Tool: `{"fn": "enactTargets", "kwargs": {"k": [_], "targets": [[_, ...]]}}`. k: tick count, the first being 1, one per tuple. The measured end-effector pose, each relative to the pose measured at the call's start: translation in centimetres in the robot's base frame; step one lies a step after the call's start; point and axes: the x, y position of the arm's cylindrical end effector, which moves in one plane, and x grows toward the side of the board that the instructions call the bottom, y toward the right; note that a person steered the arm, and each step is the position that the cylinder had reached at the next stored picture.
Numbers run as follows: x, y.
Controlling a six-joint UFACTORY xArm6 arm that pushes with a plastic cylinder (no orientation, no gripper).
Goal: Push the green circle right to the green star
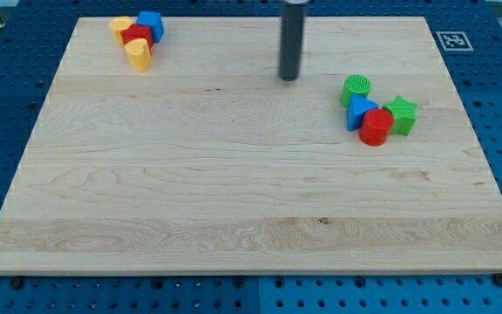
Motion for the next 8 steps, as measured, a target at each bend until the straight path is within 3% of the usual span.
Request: {"fn": "enactTargets", "kwargs": {"k": [1, 3, 8], "targets": [[2.2, 4.1], [3.7, 5.3], [1.4, 7.9]]}}
